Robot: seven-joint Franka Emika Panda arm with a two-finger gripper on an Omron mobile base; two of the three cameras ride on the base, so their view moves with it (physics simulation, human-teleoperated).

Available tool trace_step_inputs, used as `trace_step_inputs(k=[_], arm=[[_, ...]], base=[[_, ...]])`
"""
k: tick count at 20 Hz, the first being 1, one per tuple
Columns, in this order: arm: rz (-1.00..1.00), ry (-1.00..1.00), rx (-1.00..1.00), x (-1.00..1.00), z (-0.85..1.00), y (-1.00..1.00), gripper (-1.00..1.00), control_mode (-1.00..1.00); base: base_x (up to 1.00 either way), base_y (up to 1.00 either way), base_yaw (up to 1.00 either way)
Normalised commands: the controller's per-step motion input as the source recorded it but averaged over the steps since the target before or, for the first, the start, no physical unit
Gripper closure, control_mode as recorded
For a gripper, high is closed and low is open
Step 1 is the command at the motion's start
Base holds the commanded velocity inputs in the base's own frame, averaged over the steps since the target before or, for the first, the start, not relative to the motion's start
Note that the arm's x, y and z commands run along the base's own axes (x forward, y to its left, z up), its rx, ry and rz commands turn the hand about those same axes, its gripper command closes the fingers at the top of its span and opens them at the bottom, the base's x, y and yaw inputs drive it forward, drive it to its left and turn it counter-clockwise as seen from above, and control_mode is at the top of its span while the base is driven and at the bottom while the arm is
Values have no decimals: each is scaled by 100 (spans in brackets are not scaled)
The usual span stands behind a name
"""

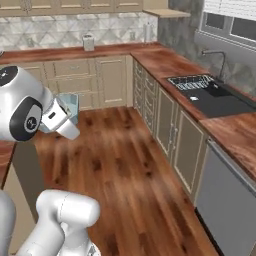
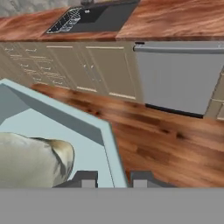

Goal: Place the tupperware containing the shrimp and garlic meal in the microwave. Close the microwave door and press the start button to reheat the meal.

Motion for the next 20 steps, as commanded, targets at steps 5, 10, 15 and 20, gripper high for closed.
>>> trace_step_inputs(k=[5, 10, 15, 20], arm=[[0, 0, 0, 0, 0, 0, 100, 100], [0, 0, 0, 0, 0, 0, 100, 100], [0, 0, 0, 0, 0, 0, 100, 100], [0, 0, 0, 0, 0, 0, 100, 100]], base=[[100, 0, 58], [100, -13, 56], [100, -54, 46], [100, -71, 42]])
